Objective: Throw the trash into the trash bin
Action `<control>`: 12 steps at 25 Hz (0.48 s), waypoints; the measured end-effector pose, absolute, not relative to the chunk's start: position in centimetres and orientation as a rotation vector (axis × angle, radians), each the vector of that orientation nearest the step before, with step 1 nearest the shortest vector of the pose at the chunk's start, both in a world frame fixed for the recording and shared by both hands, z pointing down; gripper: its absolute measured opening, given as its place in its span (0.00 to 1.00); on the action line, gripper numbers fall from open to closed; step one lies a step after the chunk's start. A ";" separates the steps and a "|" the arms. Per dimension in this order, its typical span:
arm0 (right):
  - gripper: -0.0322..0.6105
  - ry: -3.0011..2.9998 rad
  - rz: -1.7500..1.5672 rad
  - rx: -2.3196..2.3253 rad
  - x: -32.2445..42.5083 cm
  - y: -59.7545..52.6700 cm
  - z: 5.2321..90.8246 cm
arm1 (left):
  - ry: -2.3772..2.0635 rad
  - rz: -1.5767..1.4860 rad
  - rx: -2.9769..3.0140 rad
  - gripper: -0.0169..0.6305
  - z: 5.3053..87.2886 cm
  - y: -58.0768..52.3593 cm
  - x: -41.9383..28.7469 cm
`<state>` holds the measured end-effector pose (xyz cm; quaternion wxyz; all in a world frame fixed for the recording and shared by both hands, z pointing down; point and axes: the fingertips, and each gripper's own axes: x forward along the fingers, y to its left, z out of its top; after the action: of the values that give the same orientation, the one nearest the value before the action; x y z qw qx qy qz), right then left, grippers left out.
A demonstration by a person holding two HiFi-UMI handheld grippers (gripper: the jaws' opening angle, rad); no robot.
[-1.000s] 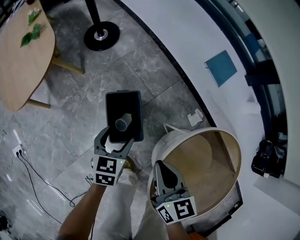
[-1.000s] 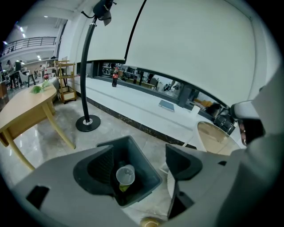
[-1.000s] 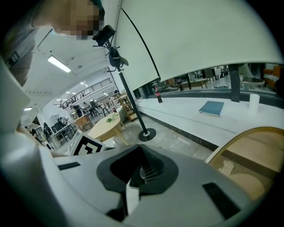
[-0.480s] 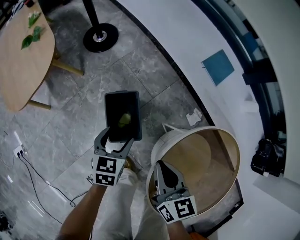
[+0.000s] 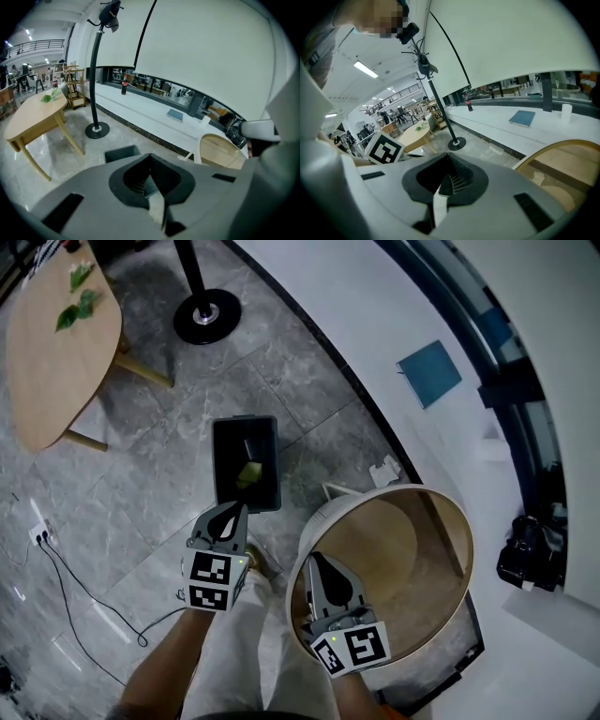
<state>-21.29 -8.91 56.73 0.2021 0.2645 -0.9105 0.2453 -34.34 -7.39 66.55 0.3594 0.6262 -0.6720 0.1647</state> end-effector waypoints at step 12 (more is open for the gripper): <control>0.08 -2.603 0.690 0.671 -18.4 -6.9 44.9 | -1.755 0.321 1.644 0.05 49.8 -3.8 -29.7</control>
<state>-18.41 -6.92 44.87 0.1823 0.2376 -0.9223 0.2444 -29.69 -3.81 49.78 0.3501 0.6348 -0.6775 0.1240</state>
